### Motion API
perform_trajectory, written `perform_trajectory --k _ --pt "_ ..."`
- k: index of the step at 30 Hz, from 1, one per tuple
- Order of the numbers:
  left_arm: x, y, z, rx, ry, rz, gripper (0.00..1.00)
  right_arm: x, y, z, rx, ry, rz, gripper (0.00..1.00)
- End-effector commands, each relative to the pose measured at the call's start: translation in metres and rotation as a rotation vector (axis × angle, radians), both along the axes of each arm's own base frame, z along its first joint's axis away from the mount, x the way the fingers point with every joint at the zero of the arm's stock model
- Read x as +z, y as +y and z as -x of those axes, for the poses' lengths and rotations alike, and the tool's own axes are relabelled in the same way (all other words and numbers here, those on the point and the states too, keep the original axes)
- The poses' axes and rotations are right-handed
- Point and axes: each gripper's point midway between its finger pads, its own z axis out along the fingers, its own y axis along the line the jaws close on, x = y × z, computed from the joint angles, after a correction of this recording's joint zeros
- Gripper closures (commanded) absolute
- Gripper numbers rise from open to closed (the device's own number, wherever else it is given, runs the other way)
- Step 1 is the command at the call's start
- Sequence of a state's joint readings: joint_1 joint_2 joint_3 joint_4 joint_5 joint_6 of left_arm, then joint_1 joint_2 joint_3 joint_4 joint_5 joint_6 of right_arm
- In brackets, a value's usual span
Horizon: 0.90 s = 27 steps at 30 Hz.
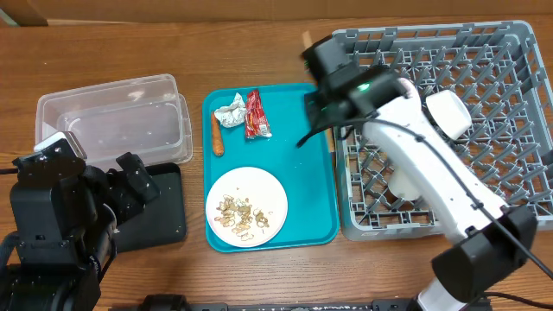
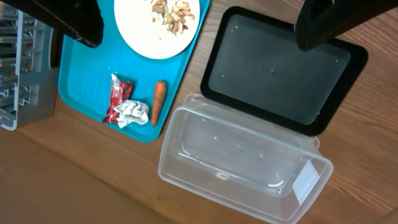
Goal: Sort waste into correct bins and load items into the dishwasher
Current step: 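Carry the second chopstick into the dish rack and release it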
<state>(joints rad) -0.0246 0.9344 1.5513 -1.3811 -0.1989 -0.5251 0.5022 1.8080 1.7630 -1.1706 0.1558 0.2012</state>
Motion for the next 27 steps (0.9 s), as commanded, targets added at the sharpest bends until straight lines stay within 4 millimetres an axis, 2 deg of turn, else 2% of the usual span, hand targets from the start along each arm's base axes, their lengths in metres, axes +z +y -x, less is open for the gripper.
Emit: perform_trajectory --k 1,6,8,9,11,13,14,18,21,25,27 --pt "0.003 0.002 0.000 0.018 -0.009 0.000 0.00 -0.025 -0.034 -0.011 -0.057 0.040 0.071 0.96" --pt "0.003 0.002 0.000 0.017 -0.009 0.000 0.00 -0.047 -0.049 -0.011 -0.032 0.081 0.118 0.96" --pt "0.003 0.002 0.000 0.018 -0.009 0.000 0.00 -0.053 -0.052 -0.011 -0.038 0.082 0.132 0.93" --pt "0.003 0.002 0.000 0.018 -0.009 0.000 0.00 -0.053 -0.055 -0.012 -0.044 0.078 0.148 0.87" --pt "0.003 0.002 0.000 0.018 -0.009 0.000 0.00 -0.051 -0.057 -0.012 -0.055 0.071 0.160 0.62" --pt "0.003 0.002 0.000 0.018 -0.009 0.000 0.00 -0.044 -0.057 -0.010 -0.069 0.069 0.147 0.49" --pt "0.003 0.002 0.000 0.017 -0.009 0.000 0.00 -0.036 -0.055 -0.007 -0.082 0.061 0.136 0.44" --pt "0.003 0.002 0.000 0.018 -0.009 0.000 0.00 0.007 -0.035 0.005 -0.053 -0.007 0.037 0.40" --pt "0.003 0.002 0.000 0.017 -0.009 0.000 0.00 0.052 -0.011 0.025 0.020 -0.088 -0.081 0.00" --pt "0.003 0.002 0.000 0.017 -0.009 0.000 0.00 0.106 0.014 0.064 0.131 -0.188 -0.204 0.00" --pt "0.003 0.002 0.000 0.017 -0.009 0.000 0.00 0.126 0.024 0.081 0.185 -0.226 -0.264 0.00"
